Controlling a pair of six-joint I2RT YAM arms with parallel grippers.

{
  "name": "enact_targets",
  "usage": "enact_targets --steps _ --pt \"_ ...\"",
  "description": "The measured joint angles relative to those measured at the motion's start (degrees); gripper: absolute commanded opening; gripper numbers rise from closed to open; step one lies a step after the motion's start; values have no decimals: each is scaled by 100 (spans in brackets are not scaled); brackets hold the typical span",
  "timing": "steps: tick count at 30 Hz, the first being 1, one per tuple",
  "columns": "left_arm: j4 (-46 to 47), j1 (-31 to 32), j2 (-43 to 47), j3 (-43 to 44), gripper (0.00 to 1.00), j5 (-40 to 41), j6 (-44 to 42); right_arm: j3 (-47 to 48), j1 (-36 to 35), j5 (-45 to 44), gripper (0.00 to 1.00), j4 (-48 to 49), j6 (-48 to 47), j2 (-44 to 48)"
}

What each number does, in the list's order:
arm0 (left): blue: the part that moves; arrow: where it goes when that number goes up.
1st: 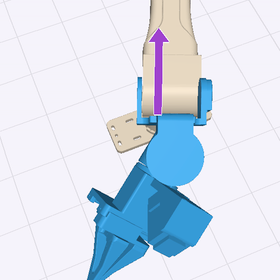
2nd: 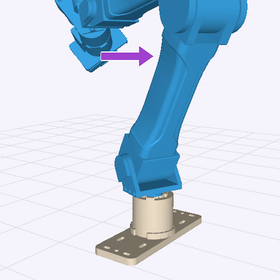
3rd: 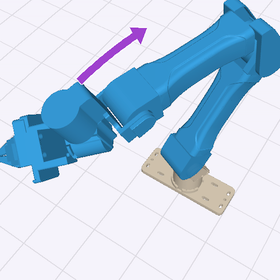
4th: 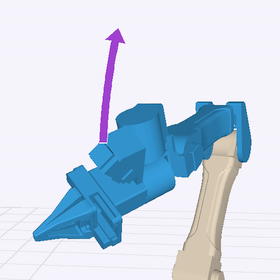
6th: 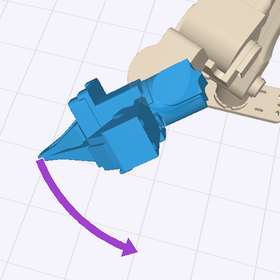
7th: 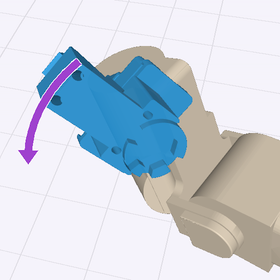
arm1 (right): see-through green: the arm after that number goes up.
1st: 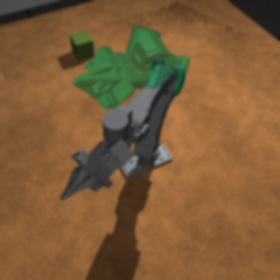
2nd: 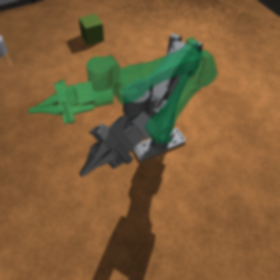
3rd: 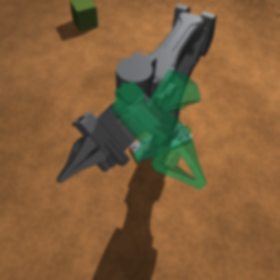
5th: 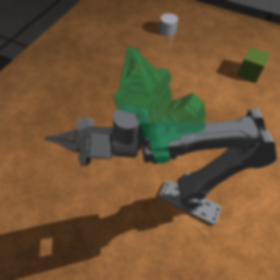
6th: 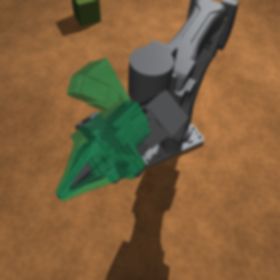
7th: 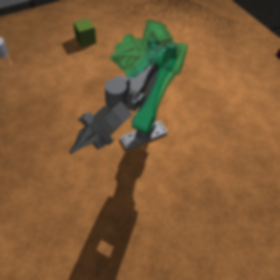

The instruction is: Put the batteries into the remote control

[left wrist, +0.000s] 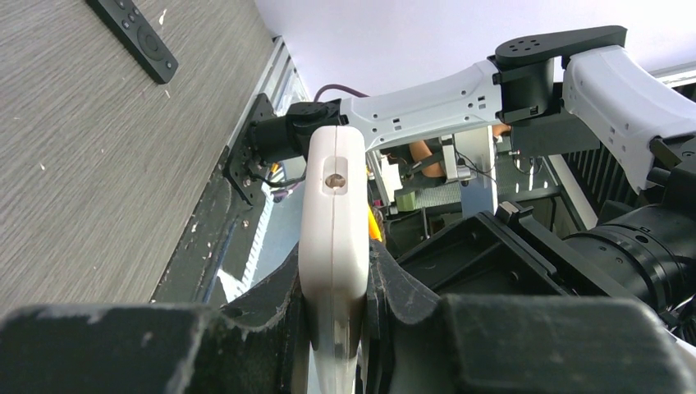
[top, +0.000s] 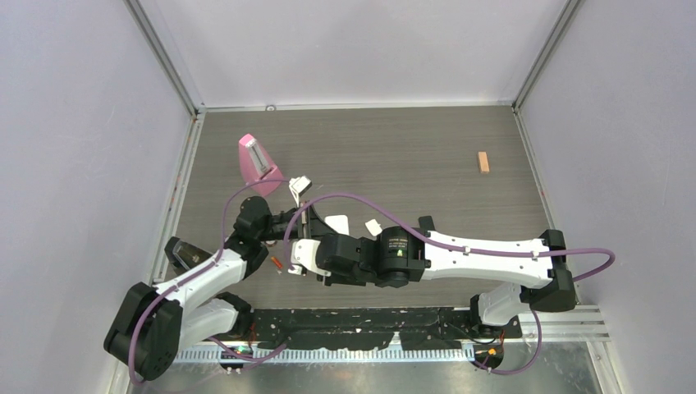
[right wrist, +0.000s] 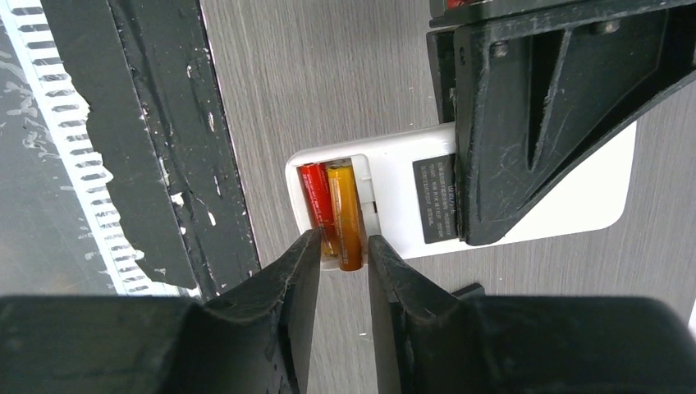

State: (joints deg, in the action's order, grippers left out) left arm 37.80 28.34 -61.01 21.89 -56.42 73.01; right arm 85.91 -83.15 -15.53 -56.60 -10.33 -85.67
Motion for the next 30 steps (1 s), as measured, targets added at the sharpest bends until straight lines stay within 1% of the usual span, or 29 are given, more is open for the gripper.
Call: enact_targets --steps 1,6,8,15,19,21,24,27,30 --pt "2 0 -7 7 0 7 0 4 0 -7 38 -2 7 0" --pt "11 0 -63 50 0 87 2 72 -13 -46 56 -55 98 2" --pt "11 13 -105 50 0 66 11 116 -9 -125 61 -42 120 13" --pt "50 22 -225 50 0 37 35 138 9 -293 71 -50 260 243" --pt "201 22 -273 50 0 37 125 160 57 -321 76 -46 555 492" --pt "286 22 -275 50 0 37 179 129 136 -267 78 9 839 706" --pt "389 22 -264 48 0 42 229 -136 479 44 83 308 1445 1224" --pt "426 22 -181 48 0 90 328 -807 1121 498 86 977 2420 2035" --pt "459 22 -9 48 0 229 439 -1620 1834 833 87 1665 3484 2900"
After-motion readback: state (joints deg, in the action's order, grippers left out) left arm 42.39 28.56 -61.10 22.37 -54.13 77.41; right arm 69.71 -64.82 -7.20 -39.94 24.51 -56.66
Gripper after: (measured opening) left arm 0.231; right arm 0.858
